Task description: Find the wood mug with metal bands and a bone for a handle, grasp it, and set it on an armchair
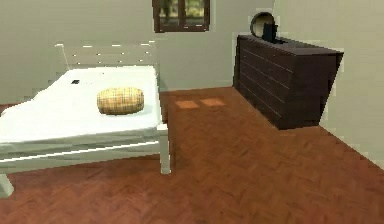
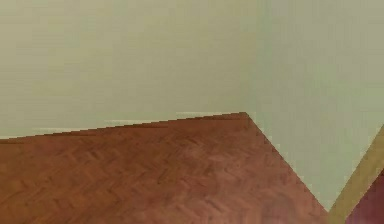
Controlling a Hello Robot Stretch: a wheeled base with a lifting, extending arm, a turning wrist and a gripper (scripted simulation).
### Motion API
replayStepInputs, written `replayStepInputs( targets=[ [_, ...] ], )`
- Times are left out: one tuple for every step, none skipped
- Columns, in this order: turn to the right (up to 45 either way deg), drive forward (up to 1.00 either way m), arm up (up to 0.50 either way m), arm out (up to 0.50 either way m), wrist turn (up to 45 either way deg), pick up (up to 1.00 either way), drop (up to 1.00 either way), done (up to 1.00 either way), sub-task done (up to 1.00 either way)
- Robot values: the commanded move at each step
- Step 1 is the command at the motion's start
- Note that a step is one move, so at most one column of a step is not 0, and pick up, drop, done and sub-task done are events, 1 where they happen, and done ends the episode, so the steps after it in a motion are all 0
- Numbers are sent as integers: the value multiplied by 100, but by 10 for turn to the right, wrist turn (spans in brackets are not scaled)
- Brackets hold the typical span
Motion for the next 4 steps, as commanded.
replayStepInputs(
  targets=[
    [0, 25, 0, 0, 0, 0, 0, 0, 0],
    [-450, 0, 0, 0, 0, 0, 0, 0, 0],
    [-330, 0, 0, 0, 0, 0, 0, 0, 0],
    [0, 100, 0, 0, 0, 0, 0, 0, 0]
  ],
)
